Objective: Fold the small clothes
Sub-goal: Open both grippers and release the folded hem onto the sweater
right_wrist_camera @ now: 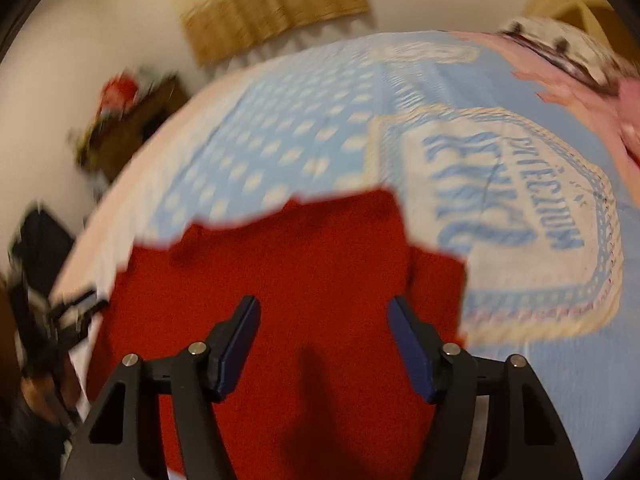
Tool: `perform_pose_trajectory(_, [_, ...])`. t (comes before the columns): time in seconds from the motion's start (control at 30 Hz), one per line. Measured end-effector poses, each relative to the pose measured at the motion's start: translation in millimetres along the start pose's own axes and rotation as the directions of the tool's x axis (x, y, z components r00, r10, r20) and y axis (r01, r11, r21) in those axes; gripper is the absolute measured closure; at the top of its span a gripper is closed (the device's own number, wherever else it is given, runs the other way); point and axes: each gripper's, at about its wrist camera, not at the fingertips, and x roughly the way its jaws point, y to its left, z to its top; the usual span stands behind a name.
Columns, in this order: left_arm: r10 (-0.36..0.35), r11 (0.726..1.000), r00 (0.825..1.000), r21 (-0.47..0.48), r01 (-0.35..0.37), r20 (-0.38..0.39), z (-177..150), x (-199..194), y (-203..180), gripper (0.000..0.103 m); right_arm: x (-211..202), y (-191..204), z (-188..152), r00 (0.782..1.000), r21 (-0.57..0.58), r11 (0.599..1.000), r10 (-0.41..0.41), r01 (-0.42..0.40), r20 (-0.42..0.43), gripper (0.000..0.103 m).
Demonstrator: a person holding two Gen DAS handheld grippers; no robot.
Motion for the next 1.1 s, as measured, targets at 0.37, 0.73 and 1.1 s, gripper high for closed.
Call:
perform_pose_trajectory(0.37, [-0.016,0.999,1.0,-0.043,0.015,-0.024,-32.7,-8.9,0.6,0.037,-5.7,5.4,-74.9,0.968,-0.161,0.958,-0.248,0.238,-0.047,0.051])
perform_pose_trajectory(0.73, [-0.013,0.999,1.0,-0.046,0.013,-0.01,-50.4,-18.8,1.9,0.025,-35.6,34.1,-69.2,0.99,-0.149,0.98,-0.127,0.134,0.055,0.051])
perform_pose_trajectory(1.1, [-0.009,0.999,1.0,-0.05,0.01,0.03,-69.1,-19.9,-4.4,0.011,-25.3,77.2,-83.9,0.98,-0.201,0.959,-0.193,0.198,0.047,0.051])
